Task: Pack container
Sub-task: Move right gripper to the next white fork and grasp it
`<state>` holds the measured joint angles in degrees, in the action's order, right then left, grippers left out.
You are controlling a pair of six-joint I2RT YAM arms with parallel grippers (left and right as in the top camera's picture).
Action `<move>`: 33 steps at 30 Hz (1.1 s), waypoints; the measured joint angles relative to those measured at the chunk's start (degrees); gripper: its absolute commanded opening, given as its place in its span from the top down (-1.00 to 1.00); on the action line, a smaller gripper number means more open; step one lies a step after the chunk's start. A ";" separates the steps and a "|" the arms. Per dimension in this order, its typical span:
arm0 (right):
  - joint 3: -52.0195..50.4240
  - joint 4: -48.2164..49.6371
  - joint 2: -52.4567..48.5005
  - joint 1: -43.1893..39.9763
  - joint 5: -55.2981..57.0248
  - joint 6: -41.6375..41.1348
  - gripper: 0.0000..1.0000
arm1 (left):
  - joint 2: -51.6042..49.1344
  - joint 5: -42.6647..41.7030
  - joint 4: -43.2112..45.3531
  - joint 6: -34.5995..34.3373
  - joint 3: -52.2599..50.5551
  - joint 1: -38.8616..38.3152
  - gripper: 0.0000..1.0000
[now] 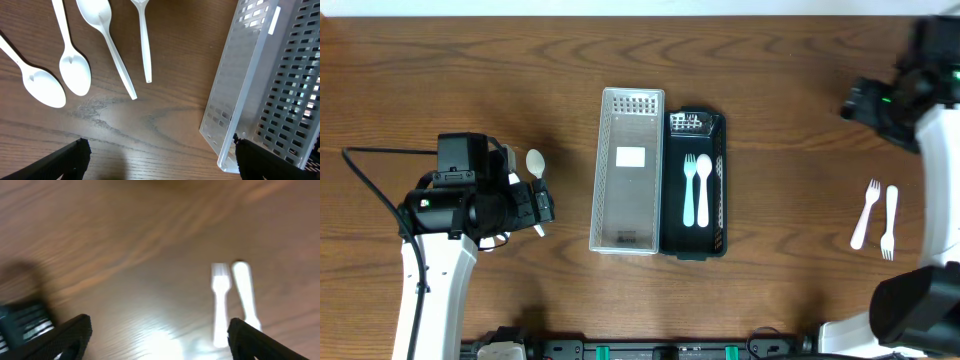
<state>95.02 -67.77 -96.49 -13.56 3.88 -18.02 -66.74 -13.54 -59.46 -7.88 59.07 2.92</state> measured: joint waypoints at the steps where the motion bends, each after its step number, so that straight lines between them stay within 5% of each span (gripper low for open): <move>1: -1.14 0.63 -0.11 -1.70 -0.13 0.76 -0.90 | 0.00 0.00 0.00 0.00 0.00 0.00 -0.89; 17: -28.15 24.55 -1.95 -10.75 -3.13 7.39 -0.97 | 0.00 0.00 0.02 0.00 0.00 0.00 -0.89; 33: -31.08 32.96 -8.74 -10.91 -4.13 11.58 -0.94 | 0.00 0.00 0.02 0.00 0.00 0.00 -0.89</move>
<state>63.94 -34.81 -105.23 -24.47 -0.25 -6.44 -66.74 -13.54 -59.44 -7.88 59.07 2.92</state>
